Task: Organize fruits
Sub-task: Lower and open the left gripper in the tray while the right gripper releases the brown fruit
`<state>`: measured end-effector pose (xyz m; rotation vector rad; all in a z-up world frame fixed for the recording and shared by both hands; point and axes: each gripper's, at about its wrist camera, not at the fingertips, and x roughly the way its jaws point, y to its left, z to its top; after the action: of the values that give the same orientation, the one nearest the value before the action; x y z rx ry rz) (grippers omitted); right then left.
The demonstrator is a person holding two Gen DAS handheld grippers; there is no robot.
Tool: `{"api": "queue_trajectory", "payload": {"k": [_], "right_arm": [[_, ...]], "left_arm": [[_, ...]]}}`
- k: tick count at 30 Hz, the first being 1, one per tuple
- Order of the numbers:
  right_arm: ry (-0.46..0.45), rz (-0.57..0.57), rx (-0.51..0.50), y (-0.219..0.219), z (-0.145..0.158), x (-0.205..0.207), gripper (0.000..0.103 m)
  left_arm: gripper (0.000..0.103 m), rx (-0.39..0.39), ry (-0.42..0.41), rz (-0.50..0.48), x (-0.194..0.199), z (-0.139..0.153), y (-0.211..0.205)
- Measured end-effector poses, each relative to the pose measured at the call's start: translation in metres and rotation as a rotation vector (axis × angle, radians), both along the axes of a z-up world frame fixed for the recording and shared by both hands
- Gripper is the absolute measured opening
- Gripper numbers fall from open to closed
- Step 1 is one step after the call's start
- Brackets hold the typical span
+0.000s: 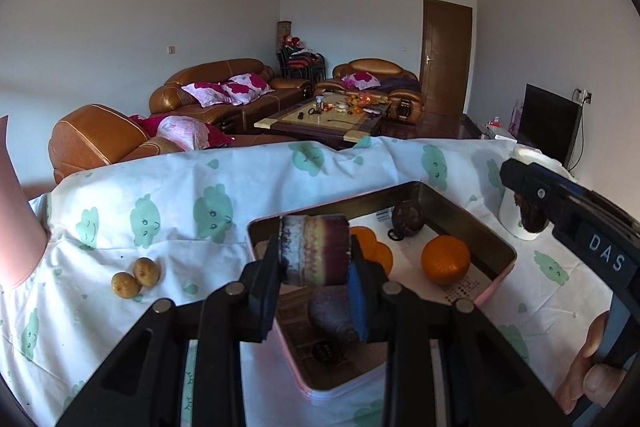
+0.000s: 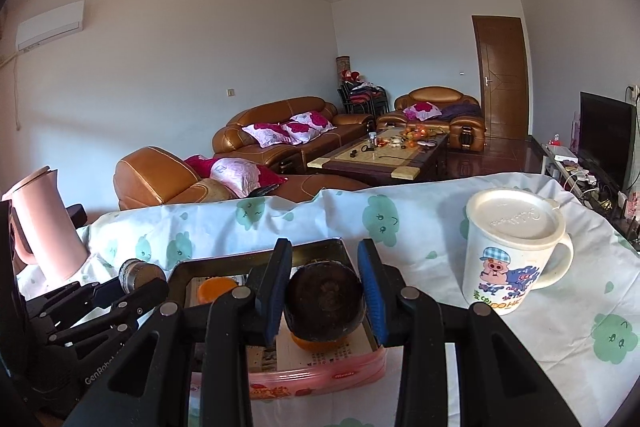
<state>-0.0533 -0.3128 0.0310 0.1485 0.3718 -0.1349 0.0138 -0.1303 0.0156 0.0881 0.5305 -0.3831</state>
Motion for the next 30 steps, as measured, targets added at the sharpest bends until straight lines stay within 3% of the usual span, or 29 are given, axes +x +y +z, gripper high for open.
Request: {"api": "queue_trajectory", "payload": {"k": [10, 15, 23, 25, 26, 27, 30], "right_arm": [[0.067, 0.022, 0.015, 0.002, -0.014, 0.038, 0.037], [0.119, 0.054, 0.046, 0.002, -0.023, 0.053, 0.037], [0.176, 0.140, 0.170, 0.000, -0.039, 0.064, 0.037], [0.184, 0.173, 0.235, -0.004, -0.041, 0.065, 0.045], [0.182, 0.175, 0.259, -0.006, -0.041, 0.064, 0.058], [0.170, 0.173, 0.276, -0.007, -0.041, 0.061, 0.070], [0.100, 0.161, 0.290, -0.011, -0.034, 0.049, 0.073]], "left_arm": [[0.032, 0.036, 0.053, 0.035, 0.015, -0.012, -0.020], [0.032, 0.062, 0.026, 0.047, 0.016, -0.012, -0.026], [0.034, 0.086, 0.004, 0.057, 0.016, -0.011, -0.032], [0.054, 0.081, -0.005, 0.054, 0.014, -0.010, -0.031], [0.062, 0.083, -0.019, 0.064, 0.012, -0.008, -0.031], [0.077, 0.083, -0.039, 0.073, 0.009, -0.007, -0.030], [0.100, 0.083, -0.098, 0.088, -0.002, -0.002, -0.029]]}}
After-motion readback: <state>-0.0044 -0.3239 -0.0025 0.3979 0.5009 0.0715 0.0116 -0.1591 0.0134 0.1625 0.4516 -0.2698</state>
